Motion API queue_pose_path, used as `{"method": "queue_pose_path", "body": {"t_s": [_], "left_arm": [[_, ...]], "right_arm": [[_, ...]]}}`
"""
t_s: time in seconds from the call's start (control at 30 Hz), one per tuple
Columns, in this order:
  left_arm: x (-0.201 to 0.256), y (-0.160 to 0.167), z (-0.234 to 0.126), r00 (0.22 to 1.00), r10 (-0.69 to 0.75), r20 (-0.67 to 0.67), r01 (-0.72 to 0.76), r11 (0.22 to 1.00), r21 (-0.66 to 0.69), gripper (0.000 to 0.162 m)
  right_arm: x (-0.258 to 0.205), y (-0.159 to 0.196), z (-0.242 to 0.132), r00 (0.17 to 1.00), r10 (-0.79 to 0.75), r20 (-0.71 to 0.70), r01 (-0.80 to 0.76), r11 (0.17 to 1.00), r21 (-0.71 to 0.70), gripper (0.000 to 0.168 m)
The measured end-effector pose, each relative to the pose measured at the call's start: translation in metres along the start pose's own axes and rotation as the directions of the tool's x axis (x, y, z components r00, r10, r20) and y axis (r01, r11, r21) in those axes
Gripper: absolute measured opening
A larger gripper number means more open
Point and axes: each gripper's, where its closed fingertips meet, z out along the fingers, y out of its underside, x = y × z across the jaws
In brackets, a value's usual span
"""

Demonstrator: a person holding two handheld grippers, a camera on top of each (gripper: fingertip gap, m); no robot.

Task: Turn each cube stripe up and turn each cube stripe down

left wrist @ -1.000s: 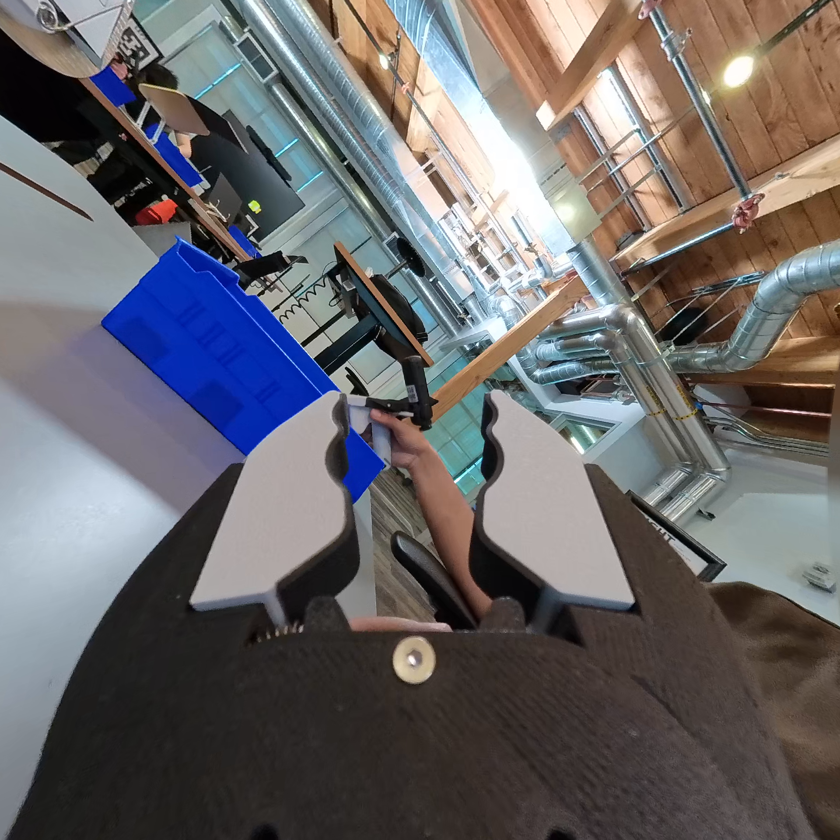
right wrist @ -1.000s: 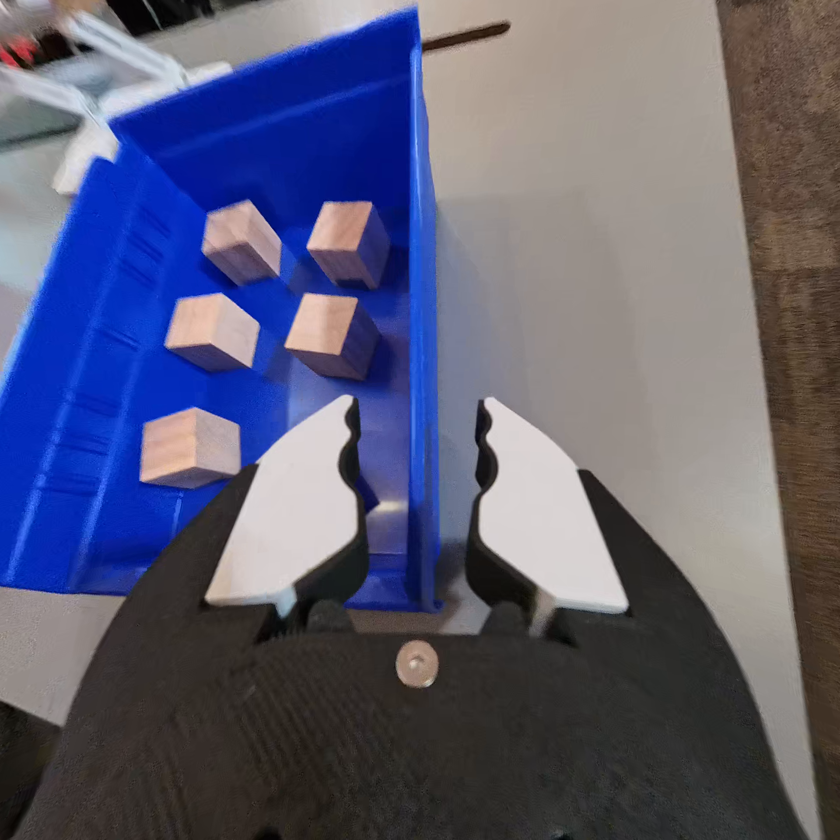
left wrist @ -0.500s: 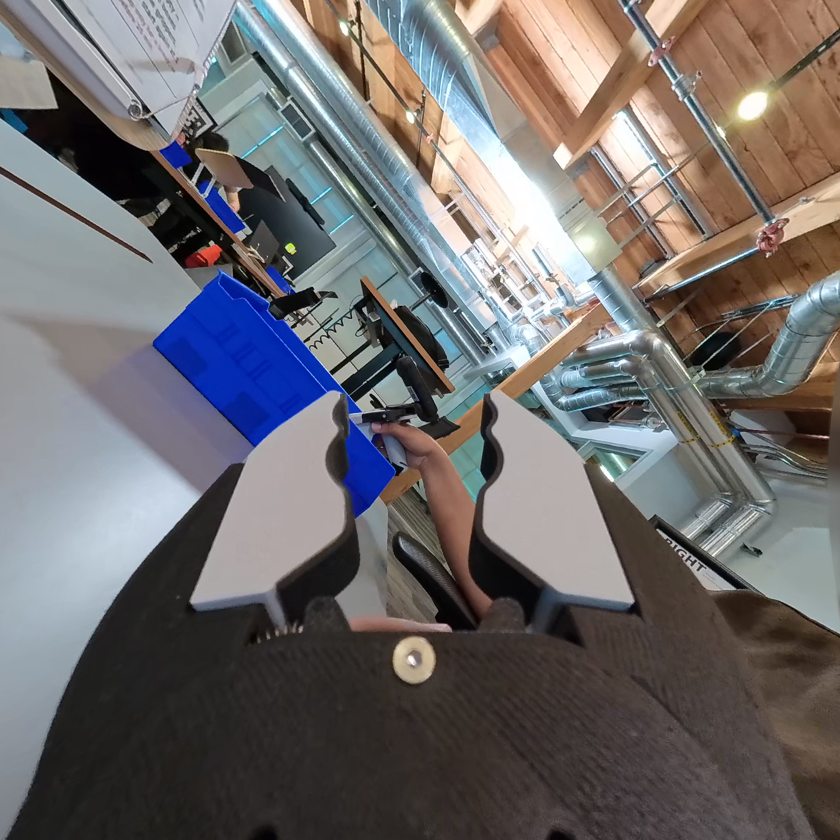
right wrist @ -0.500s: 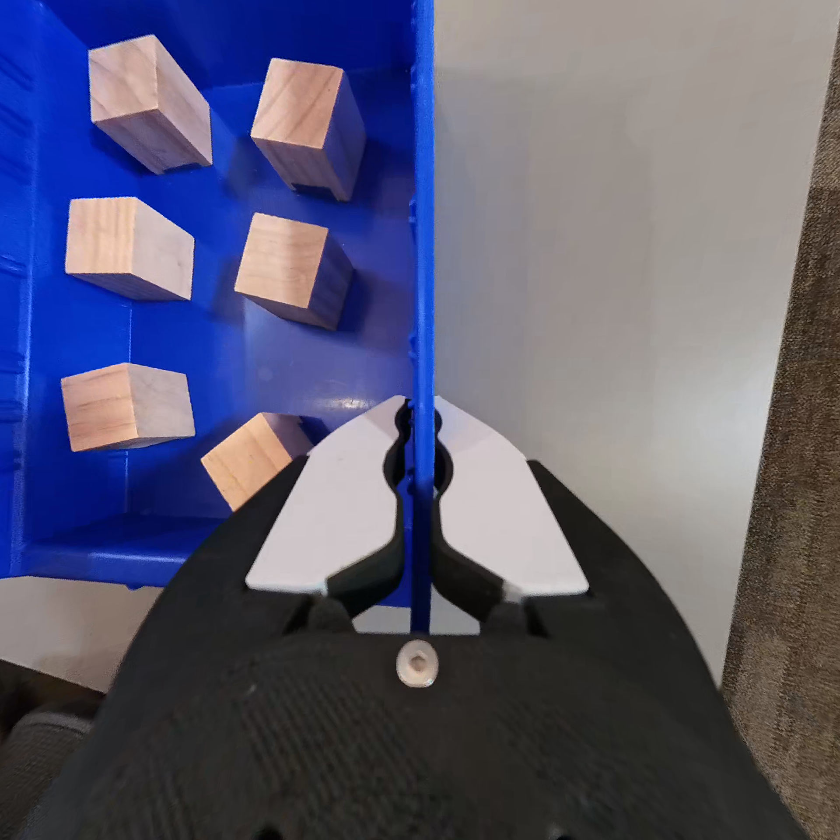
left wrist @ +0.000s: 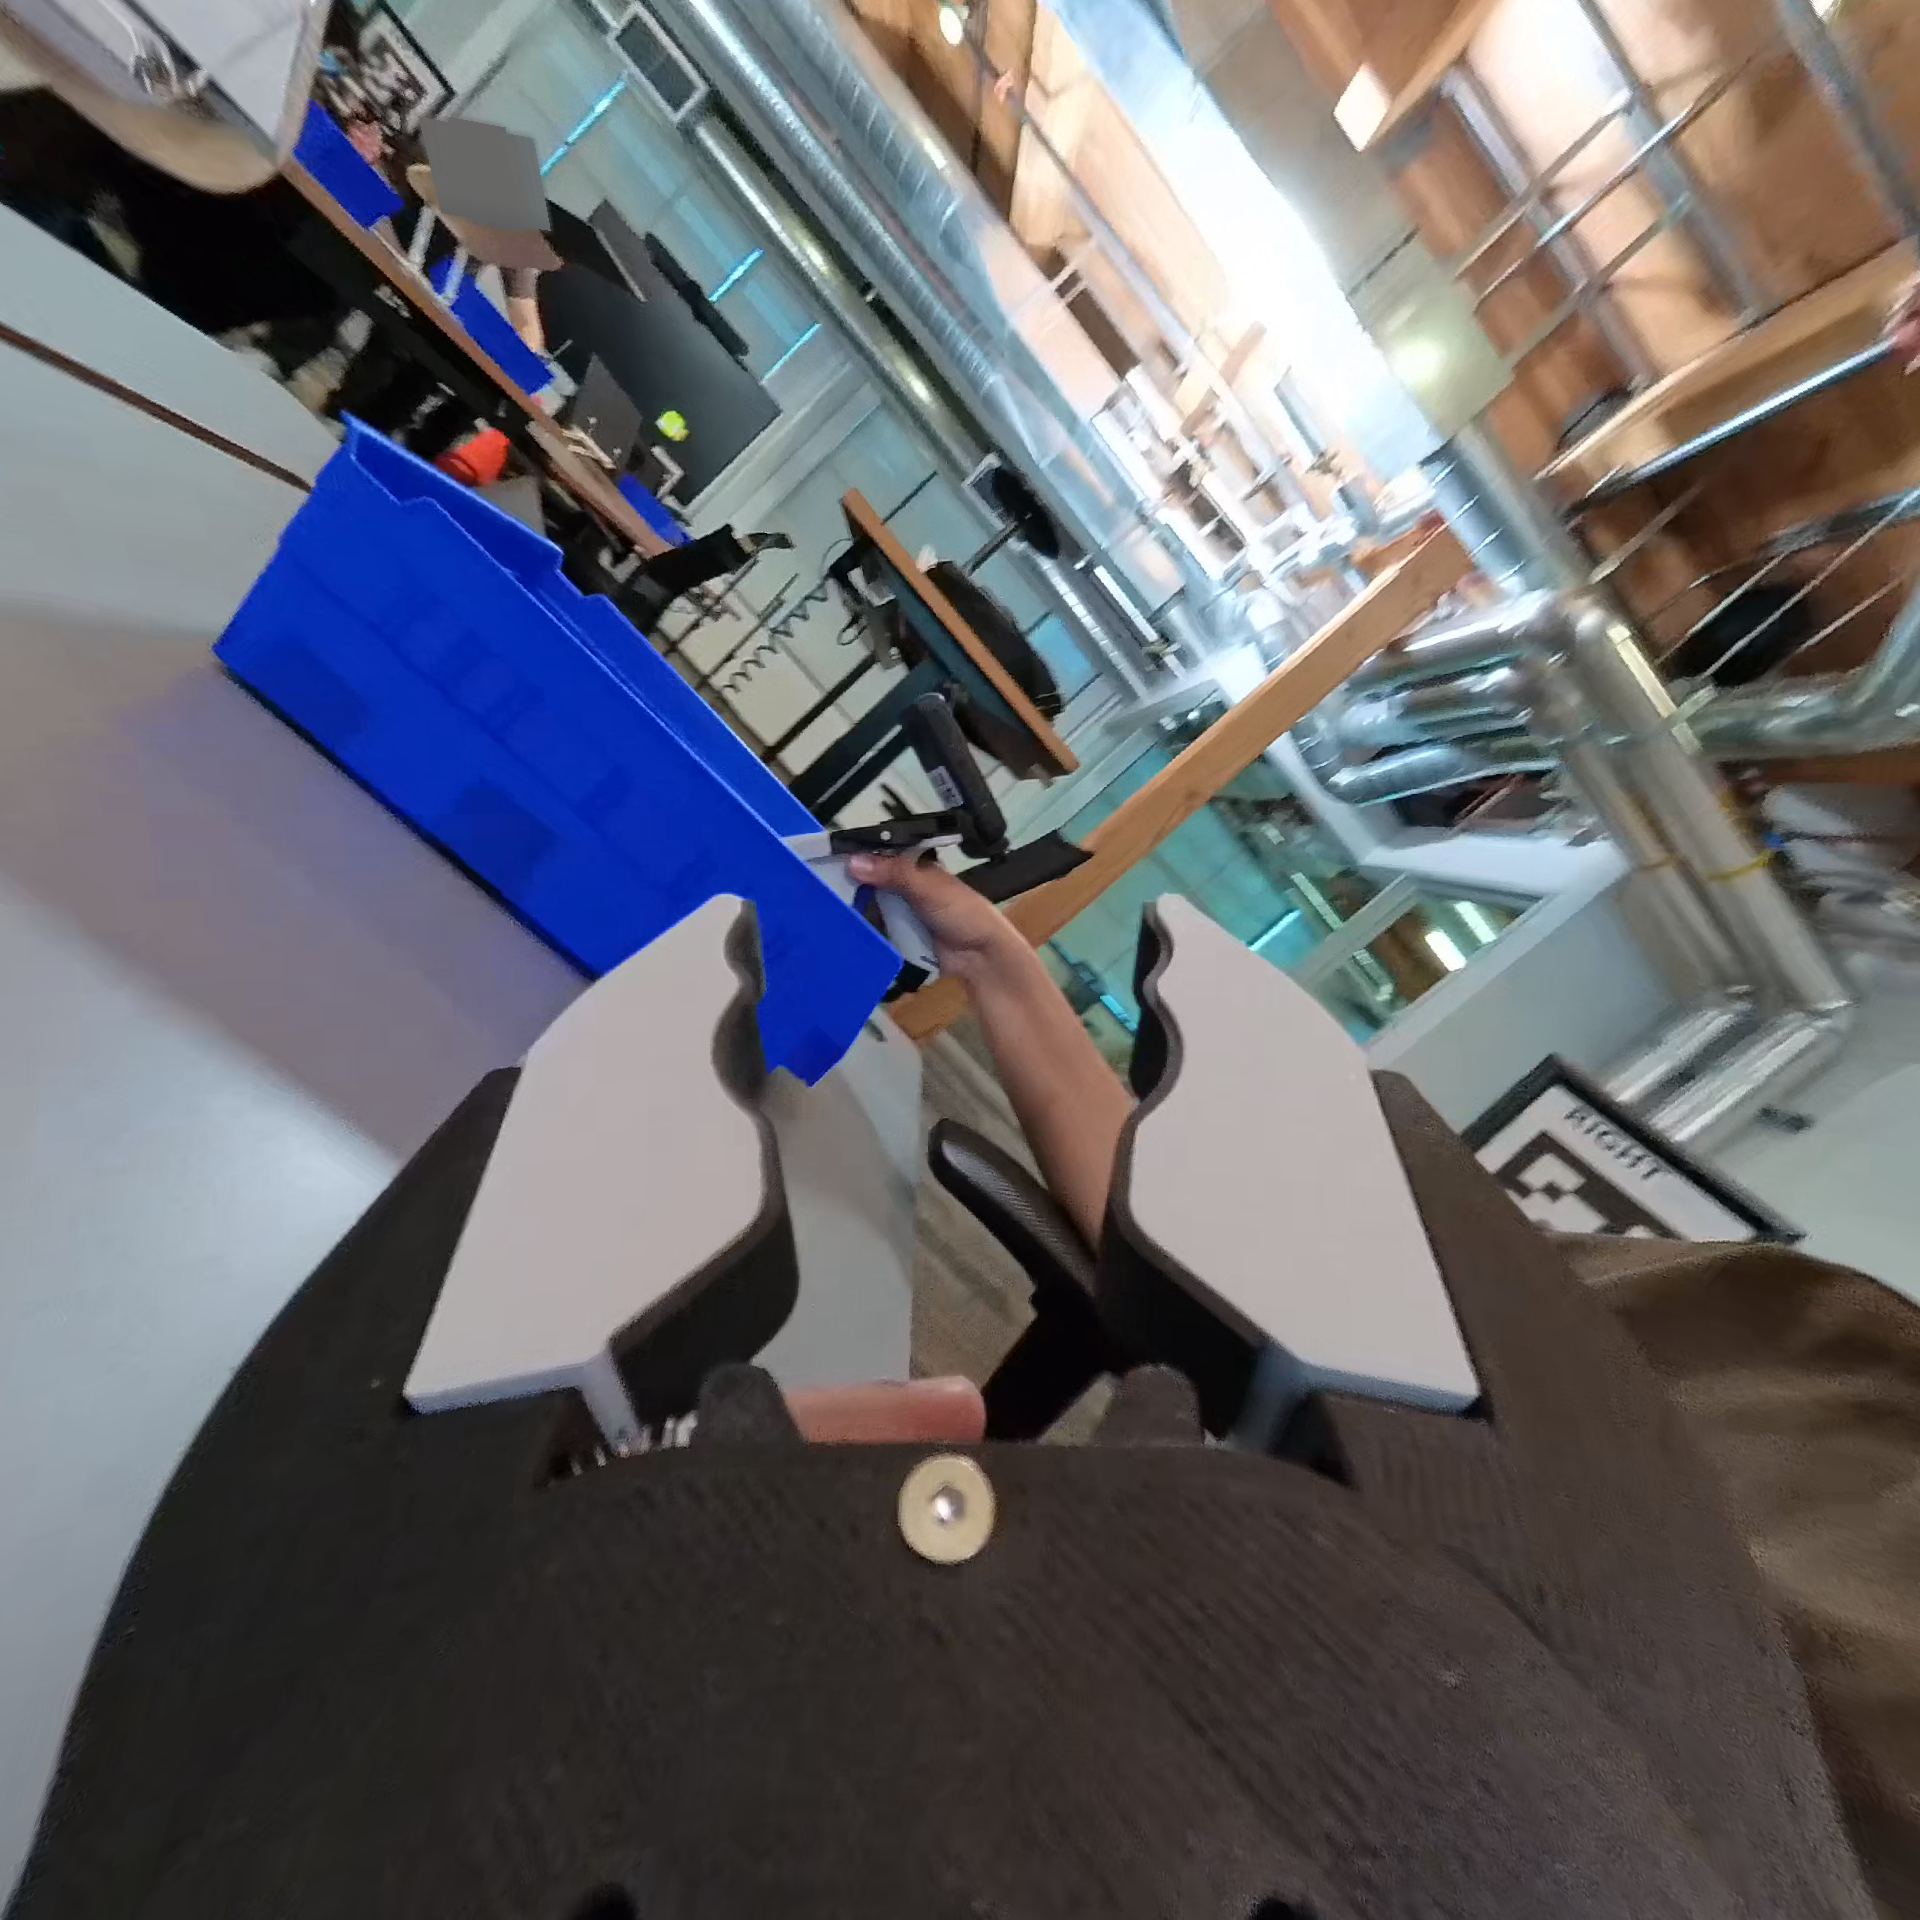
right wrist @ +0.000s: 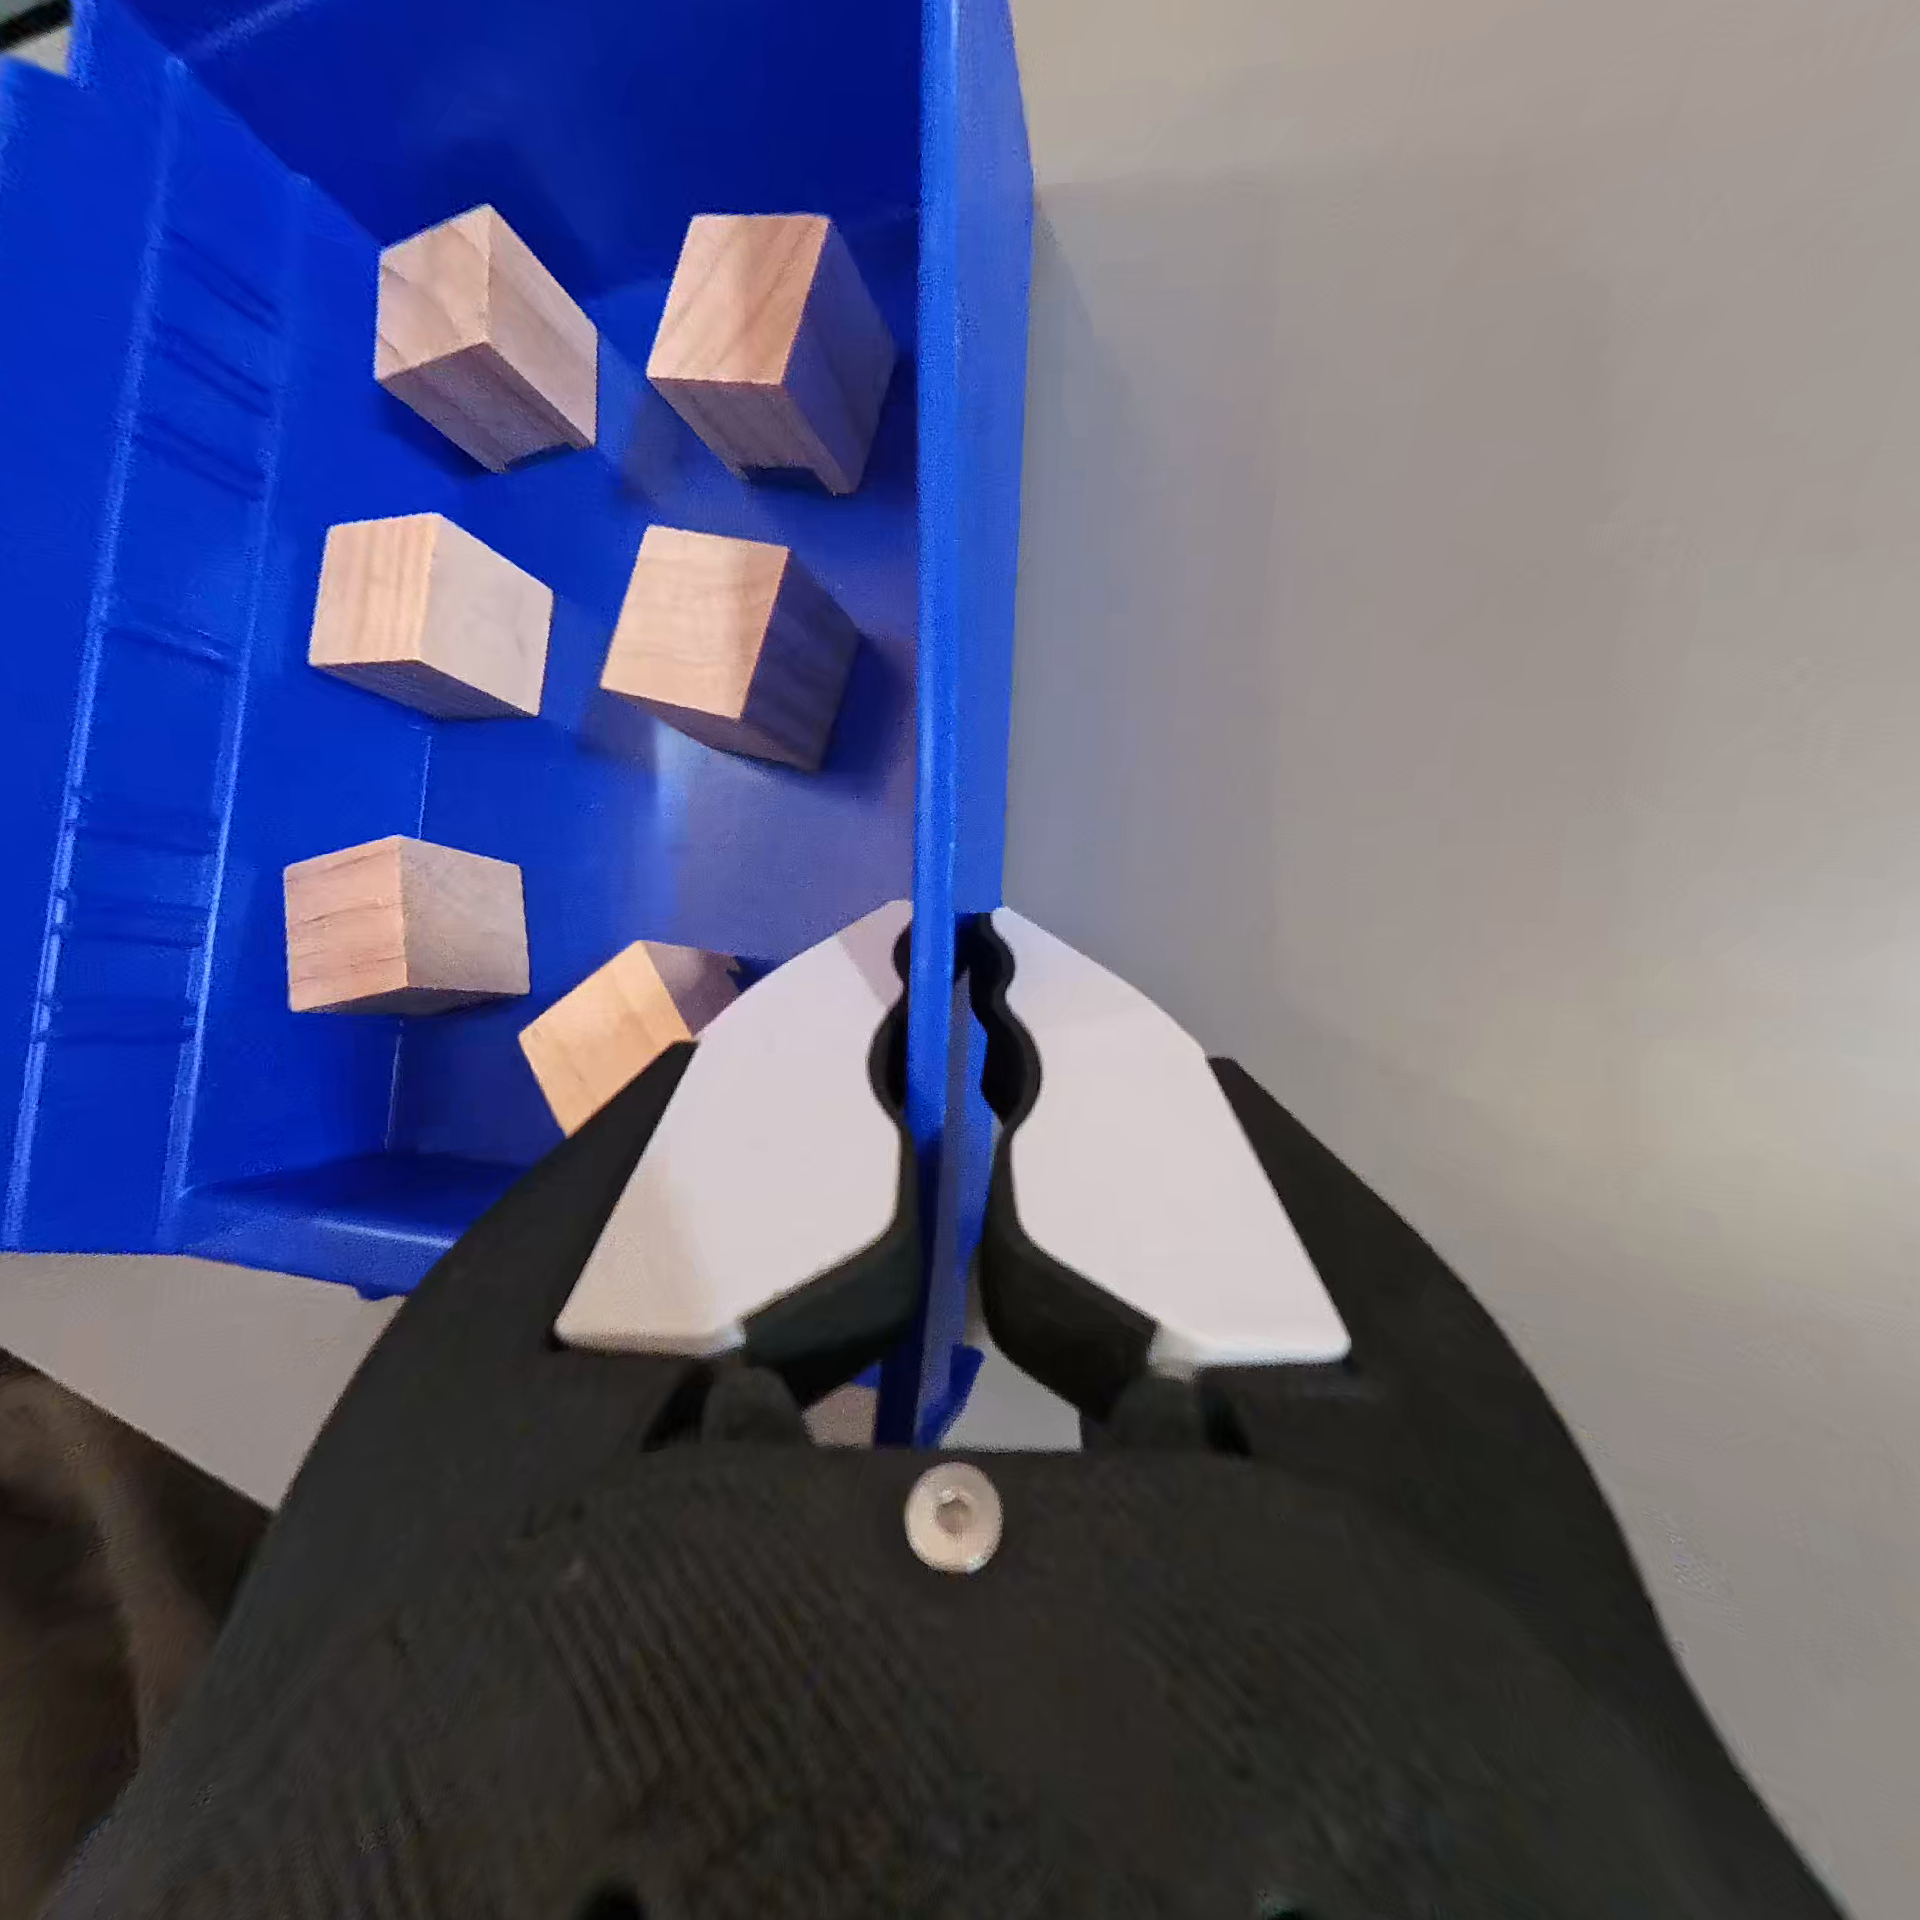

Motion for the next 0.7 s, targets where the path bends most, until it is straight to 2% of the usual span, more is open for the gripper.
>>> {"method": "queue_pose_path", "body": {"t_s": [0.07,0.13,0.2,0.23,0.27,0.37,0.4,0.47,0.53,0.67,0.7], "left_arm": [[0.013,-0.012,-0.004,0.994,0.092,0.063,-0.092,0.996,-0.016,0.077],[0.016,-0.028,-0.017,0.95,0.217,0.223,-0.2,0.975,-0.094,0.083],[0.009,-0.048,-0.044,0.83,0.354,0.431,-0.285,0.933,-0.219,0.088],[0.007,-0.057,-0.061,0.763,0.408,0.502,-0.301,0.911,-0.282,0.086],[0.007,-0.063,-0.077,0.72,0.429,0.546,-0.283,0.899,-0.334,0.083],[0.007,-0.067,-0.123,0.656,0.45,0.606,-0.196,0.877,-0.439,0.074],[-0.002,-0.072,-0.143,0.581,0.472,0.663,-0.178,0.869,-0.462,0.075],[-0.028,-0.081,-0.189,0.379,0.501,0.778,-0.106,0.859,-0.501,0.078],[-0.05,-0.08,-0.225,0.234,0.508,0.829,-0.007,0.854,-0.52,0.083],[-0.089,-0.067,-0.266,0.052,0.559,0.828,0.14,0.816,-0.56,0.084],[-0.095,-0.062,-0.271,0.027,0.588,0.808,0.178,0.793,-0.583,0.077]], "right_arm": [[-0.006,0.0,0.003,1.0,0.007,0.017,-0.007,1.0,0.001,0.008],[-0.011,-0.001,0.004,0.999,0.027,0.04,-0.027,1.0,0.001,0.008],[-0.015,0.0,0.005,0.998,0.039,0.057,-0.039,0.999,-0.002,0.008],[-0.017,0.0,0.006,0.997,0.036,0.062,-0.036,0.999,-0.007,0.008],[-0.019,0.001,0.006,0.998,0.029,0.063,-0.028,1.0,-0.013,0.008],[-0.026,0.001,0.008,0.998,0.002,0.058,0.0,1.0,-0.025,0.008],[-0.027,0.002,0.009,0.998,-0.007,0.057,0.009,1.0,-0.03,0.008],[-0.03,0.003,0.01,0.998,-0.02,0.053,0.022,0.999,-0.036,0.009],[-0.032,0.004,0.011,0.998,-0.026,0.052,0.028,0.999,-0.041,0.01],[-0.035,0.006,0.011,0.998,-0.024,0.058,0.027,0.998,-0.051,0.009],[-0.035,0.006,0.011,0.998,-0.028,0.054,0.031,0.998,-0.053,0.009]]}}
